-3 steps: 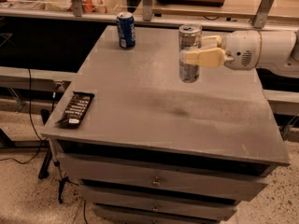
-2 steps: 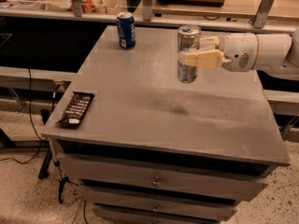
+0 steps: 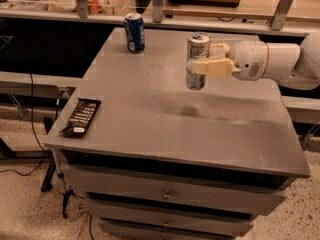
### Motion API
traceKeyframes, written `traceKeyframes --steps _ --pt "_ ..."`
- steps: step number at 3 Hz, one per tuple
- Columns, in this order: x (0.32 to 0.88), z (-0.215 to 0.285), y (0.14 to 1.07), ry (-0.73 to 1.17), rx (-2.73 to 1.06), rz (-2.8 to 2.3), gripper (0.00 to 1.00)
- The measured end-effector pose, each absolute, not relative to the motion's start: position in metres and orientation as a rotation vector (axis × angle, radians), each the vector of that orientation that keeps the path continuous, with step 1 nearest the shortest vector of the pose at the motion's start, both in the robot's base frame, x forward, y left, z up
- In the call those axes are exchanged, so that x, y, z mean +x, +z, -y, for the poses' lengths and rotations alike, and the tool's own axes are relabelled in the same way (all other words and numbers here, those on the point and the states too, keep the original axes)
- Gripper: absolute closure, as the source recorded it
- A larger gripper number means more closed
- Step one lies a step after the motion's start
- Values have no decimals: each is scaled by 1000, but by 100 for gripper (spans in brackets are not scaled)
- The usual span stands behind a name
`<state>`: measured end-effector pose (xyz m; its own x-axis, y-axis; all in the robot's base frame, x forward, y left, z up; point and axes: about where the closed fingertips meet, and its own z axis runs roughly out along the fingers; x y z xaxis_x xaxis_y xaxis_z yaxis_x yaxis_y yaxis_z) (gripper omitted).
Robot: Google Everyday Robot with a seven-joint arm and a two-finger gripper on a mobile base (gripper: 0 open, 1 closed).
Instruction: Place redbull can upright
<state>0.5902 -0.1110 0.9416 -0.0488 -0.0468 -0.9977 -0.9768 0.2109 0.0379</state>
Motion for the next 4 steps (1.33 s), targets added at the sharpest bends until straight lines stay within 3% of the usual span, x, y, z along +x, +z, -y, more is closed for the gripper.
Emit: traceKeyframes --steps 2,4 --pt "599 124 909 1034 -1082 -1365 100" --pt "602 129 901 1027 -1064 -1371 59"
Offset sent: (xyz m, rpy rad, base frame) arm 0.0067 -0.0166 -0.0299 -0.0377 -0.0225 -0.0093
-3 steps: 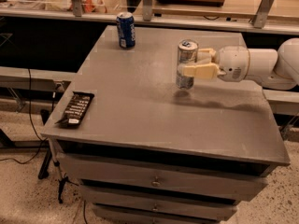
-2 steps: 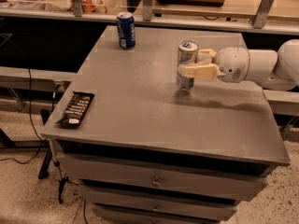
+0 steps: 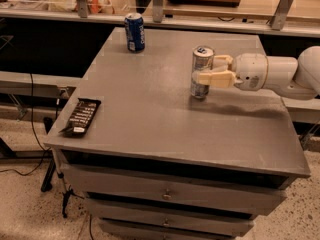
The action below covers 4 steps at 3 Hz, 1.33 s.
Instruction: Place redbull can upright
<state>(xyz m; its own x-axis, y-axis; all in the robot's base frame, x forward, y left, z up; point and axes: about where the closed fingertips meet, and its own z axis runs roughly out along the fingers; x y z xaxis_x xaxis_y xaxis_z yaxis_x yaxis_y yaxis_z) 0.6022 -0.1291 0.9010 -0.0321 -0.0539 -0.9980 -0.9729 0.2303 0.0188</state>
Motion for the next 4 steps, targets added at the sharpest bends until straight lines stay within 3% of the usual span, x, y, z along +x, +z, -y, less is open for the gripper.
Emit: traceKeyframes --steps 2,3,4 --pt "602 131 897 1029 -1059 -1373 12" --pt "601 131 897 1032 -1061 -1375 0" --pt "602 132 899 1026 -1070 -1377 0"
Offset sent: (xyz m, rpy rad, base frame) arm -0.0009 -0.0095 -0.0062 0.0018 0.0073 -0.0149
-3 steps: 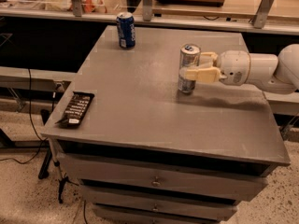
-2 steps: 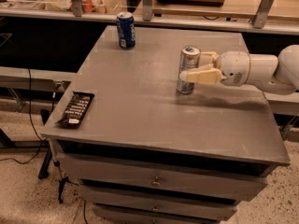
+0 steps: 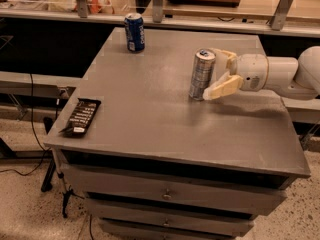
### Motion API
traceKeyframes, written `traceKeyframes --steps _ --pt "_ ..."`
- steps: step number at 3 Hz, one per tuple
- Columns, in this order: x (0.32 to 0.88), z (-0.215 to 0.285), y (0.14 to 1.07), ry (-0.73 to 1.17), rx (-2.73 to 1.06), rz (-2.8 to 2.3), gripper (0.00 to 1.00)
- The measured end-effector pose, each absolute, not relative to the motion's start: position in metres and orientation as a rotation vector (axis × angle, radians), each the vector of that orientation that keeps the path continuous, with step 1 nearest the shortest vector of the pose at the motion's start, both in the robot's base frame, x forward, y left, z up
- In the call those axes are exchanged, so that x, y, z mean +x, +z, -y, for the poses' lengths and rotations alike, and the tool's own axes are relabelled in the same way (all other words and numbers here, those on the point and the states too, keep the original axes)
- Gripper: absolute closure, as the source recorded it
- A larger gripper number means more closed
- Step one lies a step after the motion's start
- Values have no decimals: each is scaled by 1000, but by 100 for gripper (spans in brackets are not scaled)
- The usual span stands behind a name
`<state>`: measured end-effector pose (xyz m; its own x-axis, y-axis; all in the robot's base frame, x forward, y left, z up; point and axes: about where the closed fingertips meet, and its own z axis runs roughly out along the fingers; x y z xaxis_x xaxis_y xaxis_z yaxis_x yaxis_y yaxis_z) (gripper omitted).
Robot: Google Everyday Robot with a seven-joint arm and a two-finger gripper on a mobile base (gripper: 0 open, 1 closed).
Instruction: Place redbull can upright
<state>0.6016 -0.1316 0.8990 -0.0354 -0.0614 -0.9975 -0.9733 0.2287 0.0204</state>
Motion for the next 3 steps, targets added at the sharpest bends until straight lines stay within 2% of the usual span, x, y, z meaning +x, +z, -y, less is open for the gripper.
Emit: traceKeyframes --steps 3 --pt "602 158 923 915 -1142 -1423 0"
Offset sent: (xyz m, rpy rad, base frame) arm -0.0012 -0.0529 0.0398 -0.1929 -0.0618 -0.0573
